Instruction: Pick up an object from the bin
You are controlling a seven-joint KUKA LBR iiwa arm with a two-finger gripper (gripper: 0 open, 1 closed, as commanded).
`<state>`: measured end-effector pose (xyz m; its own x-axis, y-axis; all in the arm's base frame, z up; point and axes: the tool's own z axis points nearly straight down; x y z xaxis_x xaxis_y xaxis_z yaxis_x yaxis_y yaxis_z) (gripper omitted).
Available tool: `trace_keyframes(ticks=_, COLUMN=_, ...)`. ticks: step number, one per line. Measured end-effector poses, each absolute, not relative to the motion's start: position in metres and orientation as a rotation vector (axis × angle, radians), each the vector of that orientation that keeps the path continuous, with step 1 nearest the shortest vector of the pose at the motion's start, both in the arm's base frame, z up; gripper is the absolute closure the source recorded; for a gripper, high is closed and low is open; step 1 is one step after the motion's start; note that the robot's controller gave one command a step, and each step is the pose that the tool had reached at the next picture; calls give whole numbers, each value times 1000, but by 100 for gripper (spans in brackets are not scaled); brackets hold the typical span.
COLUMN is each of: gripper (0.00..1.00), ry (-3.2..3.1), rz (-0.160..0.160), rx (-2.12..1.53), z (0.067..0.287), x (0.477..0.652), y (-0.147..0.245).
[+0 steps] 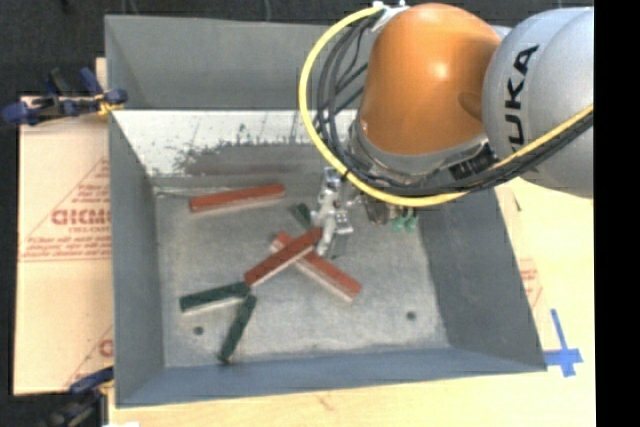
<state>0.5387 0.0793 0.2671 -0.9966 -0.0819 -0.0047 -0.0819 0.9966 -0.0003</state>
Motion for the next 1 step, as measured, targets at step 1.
trace_keyframes(ticks=1, gripper=100, ry=3135, rz=0, rx=-128, z=267, x=538, y=79)
